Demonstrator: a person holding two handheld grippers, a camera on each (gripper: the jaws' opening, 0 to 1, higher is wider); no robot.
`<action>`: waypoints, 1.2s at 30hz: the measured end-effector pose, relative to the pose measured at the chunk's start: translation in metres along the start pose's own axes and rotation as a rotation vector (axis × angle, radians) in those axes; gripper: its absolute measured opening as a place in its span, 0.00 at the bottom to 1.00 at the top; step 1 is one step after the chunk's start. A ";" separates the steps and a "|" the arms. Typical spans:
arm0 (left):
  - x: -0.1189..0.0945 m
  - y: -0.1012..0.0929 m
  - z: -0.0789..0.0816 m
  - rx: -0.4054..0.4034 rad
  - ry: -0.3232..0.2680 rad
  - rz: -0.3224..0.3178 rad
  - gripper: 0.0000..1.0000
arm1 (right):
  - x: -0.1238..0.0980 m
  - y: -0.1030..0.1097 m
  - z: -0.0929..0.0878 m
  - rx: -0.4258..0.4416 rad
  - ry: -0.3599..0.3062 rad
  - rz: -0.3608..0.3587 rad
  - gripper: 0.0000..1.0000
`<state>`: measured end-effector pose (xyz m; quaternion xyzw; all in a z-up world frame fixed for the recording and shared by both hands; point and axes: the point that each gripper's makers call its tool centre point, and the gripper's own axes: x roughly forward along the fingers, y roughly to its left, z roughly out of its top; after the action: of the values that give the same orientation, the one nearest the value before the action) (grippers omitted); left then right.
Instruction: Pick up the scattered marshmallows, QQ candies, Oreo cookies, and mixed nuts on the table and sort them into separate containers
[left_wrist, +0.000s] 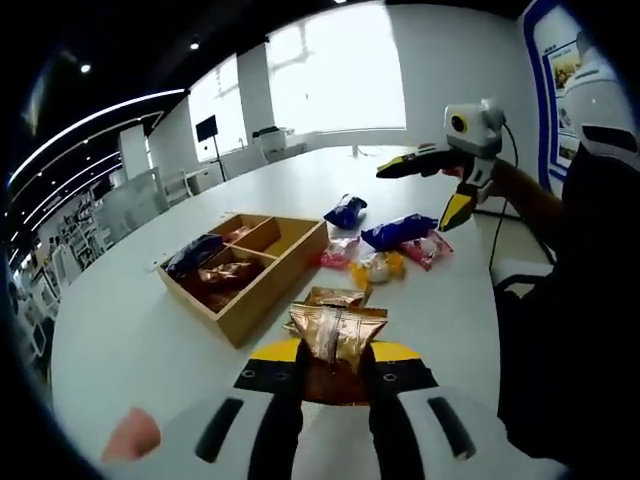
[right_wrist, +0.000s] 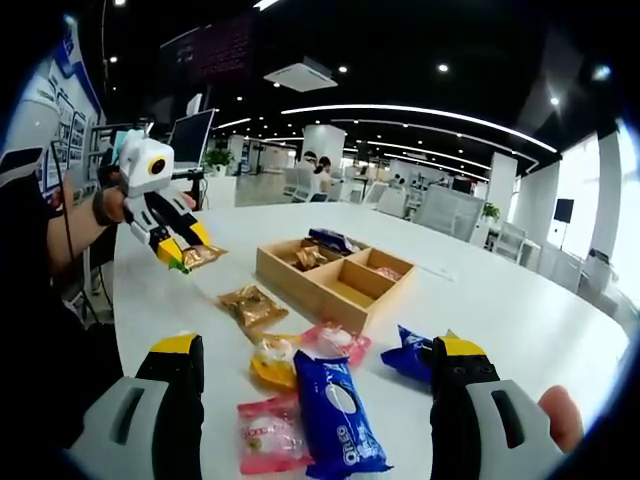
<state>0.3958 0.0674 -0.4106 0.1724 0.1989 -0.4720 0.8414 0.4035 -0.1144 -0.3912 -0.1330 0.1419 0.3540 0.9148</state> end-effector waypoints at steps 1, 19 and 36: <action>0.000 0.000 0.000 0.000 0.001 0.001 0.27 | 0.000 0.000 0.000 0.001 0.000 -0.001 0.90; -0.005 0.008 0.009 0.013 -0.005 0.037 0.27 | 0.000 0.001 -0.001 0.005 0.001 0.000 0.90; -0.008 0.009 0.010 0.021 -0.006 0.043 0.27 | 0.000 -0.001 0.001 0.004 -0.004 -0.002 0.90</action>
<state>0.4019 0.0732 -0.3972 0.1838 0.1875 -0.4562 0.8503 0.4039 -0.1147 -0.3904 -0.1306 0.1406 0.3531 0.9157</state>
